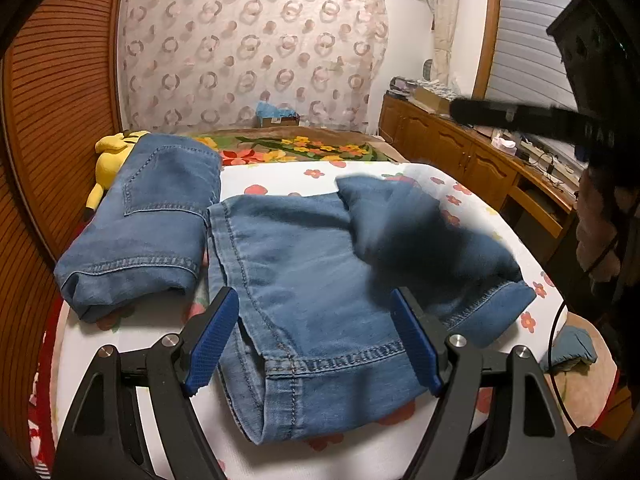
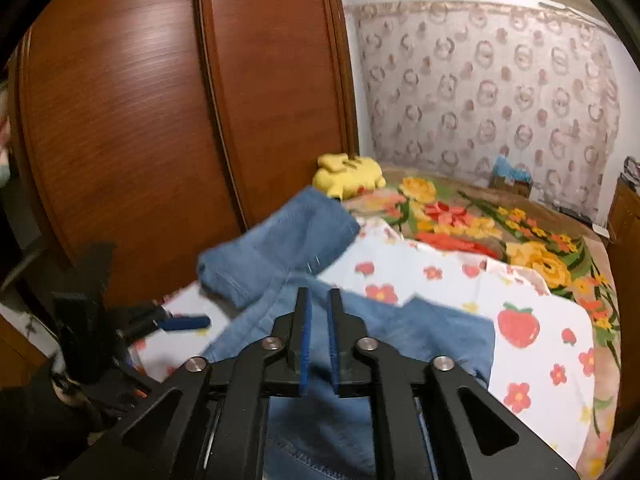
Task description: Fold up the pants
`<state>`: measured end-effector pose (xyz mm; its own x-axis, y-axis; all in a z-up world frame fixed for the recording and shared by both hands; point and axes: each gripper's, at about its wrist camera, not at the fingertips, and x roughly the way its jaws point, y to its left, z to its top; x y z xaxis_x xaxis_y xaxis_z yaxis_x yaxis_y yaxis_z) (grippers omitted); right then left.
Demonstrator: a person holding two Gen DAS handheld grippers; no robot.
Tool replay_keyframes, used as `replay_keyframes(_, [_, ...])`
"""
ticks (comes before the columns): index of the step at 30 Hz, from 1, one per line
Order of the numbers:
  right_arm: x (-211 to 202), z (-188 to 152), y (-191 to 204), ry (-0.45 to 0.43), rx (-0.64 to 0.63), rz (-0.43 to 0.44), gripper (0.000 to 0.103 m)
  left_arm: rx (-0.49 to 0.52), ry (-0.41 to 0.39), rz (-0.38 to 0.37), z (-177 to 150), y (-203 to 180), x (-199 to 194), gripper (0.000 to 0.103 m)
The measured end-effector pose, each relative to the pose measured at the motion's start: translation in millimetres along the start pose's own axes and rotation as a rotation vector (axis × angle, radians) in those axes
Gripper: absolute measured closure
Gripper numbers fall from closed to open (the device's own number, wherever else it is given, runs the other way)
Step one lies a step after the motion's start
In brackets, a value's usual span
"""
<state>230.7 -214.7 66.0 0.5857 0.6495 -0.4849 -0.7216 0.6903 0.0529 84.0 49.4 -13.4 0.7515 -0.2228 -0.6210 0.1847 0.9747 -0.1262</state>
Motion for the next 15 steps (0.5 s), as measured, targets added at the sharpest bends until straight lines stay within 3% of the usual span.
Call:
replay_keyframes(9, [-23, -29, -75, 0.027, 0.046, -0.125, 0.066, 0.015, 0.011, -0.028, 2, -11, 10, 0.024])
replay_keyframes(15, [-26, -63, -112, 0.082, 0.110, -0.179, 0.065, 0.068, 0.017, -0.071, 10, -34, 22, 0.027])
